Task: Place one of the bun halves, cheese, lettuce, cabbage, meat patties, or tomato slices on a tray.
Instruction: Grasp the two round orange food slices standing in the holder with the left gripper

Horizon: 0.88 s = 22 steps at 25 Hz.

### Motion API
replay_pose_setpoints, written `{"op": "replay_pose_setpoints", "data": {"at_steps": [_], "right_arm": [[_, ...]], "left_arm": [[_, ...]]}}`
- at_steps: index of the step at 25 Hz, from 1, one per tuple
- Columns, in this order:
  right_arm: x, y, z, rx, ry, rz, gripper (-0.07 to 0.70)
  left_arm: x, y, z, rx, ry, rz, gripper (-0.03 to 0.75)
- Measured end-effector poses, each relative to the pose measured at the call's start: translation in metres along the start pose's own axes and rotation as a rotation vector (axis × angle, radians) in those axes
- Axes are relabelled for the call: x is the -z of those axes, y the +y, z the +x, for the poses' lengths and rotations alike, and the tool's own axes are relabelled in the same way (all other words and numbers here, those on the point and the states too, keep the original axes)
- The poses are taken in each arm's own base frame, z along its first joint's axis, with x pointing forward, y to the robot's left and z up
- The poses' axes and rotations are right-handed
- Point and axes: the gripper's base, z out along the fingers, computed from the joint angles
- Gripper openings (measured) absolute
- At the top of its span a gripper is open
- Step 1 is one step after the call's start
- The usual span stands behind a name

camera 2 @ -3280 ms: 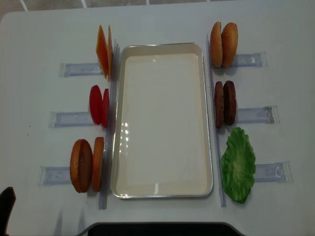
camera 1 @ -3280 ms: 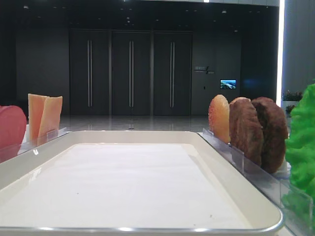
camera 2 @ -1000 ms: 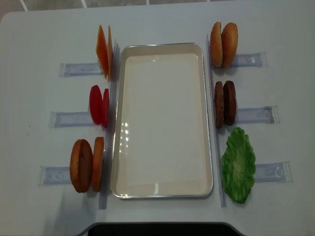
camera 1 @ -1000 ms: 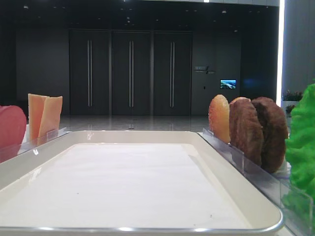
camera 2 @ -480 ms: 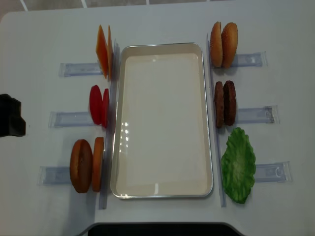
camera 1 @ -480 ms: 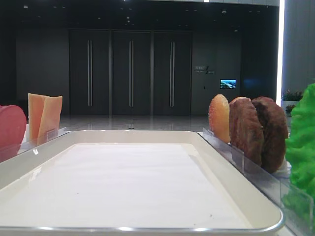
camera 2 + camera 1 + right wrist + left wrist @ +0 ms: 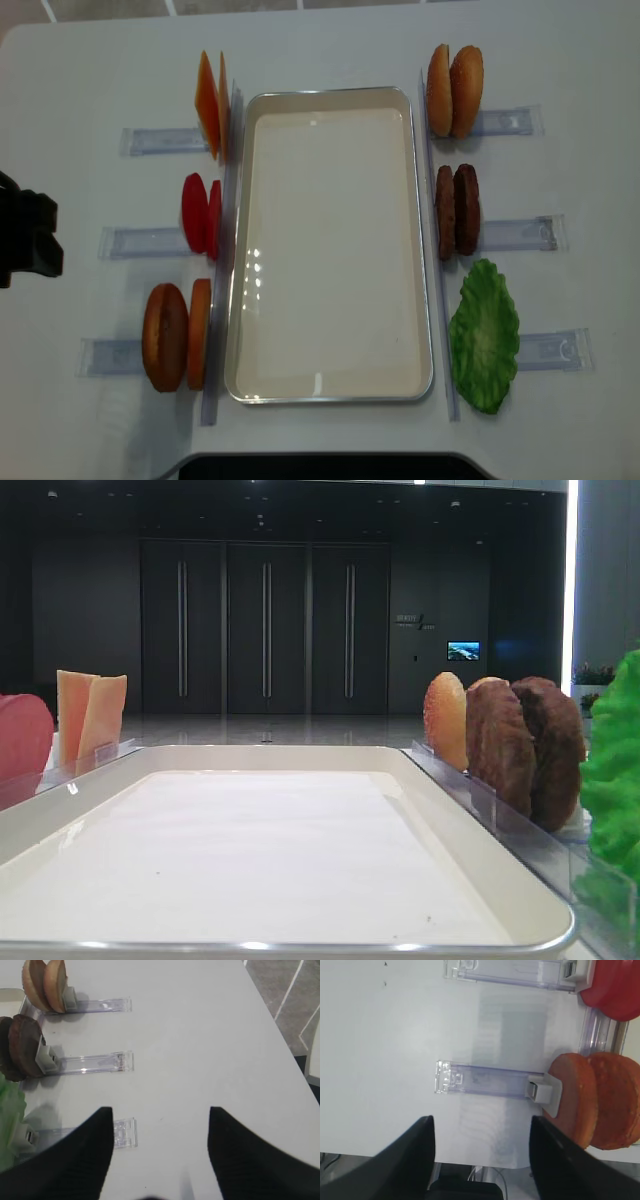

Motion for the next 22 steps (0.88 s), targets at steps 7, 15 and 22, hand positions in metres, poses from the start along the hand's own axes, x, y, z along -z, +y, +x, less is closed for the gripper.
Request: {"op": "replay_pose_setpoints", "data": {"at_steps": [7,15,22], "right_arm": [[0.0,0.0,0.0,0.0,0.0,0.0,0.399],[0.0,0.0,0.0,0.0,0.0,0.0,0.399],[0.0,0.0,0.0,0.0,0.0,0.0,0.399]], "left_arm": [[-0.002,-0.038,0.003,-0.058,-0.003,0.046,0.454],[-0.019,-0.11,0.015,-0.157,0.018,0.087,0.454],[-0.039,-0.144,0.024,-0.208,0.067,0.073,0.454]]}}
